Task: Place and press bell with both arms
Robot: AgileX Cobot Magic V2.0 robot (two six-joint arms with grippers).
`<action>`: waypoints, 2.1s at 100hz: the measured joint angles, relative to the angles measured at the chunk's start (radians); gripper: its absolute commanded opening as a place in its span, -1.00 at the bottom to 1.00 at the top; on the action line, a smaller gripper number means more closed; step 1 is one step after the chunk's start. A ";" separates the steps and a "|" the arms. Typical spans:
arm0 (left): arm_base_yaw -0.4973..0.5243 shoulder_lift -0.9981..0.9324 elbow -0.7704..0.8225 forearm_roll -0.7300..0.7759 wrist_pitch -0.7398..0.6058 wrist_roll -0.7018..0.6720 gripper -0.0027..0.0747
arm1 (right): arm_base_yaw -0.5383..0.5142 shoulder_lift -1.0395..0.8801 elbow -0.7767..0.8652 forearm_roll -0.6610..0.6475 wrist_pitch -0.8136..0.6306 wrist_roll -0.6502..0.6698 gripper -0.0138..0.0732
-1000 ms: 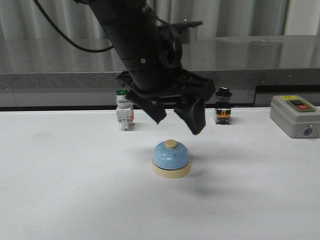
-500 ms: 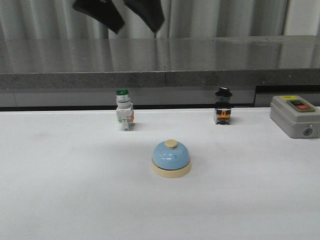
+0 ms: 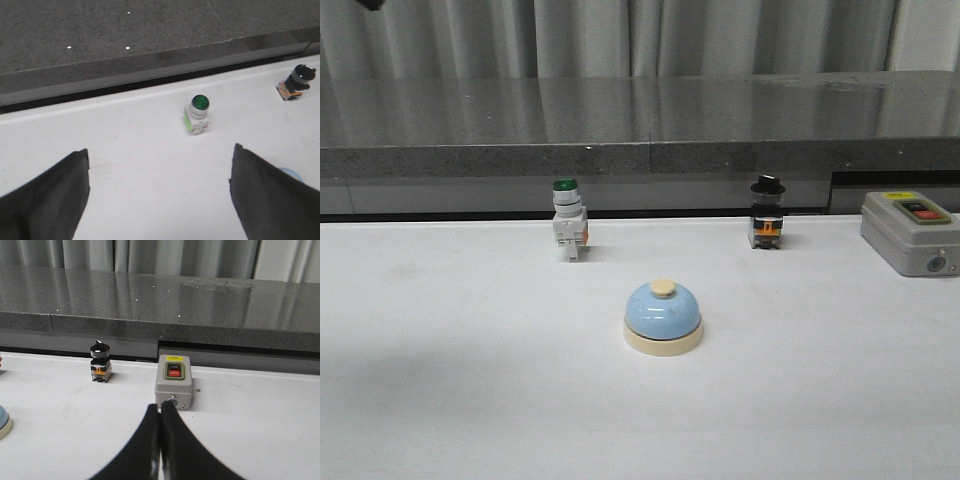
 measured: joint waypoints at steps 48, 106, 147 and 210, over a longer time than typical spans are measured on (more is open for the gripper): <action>0.029 -0.518 0.434 -0.012 -0.190 -0.002 0.48 | 0.000 0.000 0.000 0.000 0.000 0.000 -0.82; 0.029 -0.765 0.562 -0.012 -0.176 -0.002 -0.53 | 0.000 0.000 0.000 0.000 0.000 0.000 -0.82; 0.029 -0.765 0.562 -0.012 -0.176 -0.002 -0.98 | 0.000 0.000 0.000 0.000 0.000 0.000 -0.82; 0.029 -0.765 0.562 0.002 -0.209 -0.002 -0.98 | 0.000 0.000 0.000 0.000 0.000 0.000 -0.82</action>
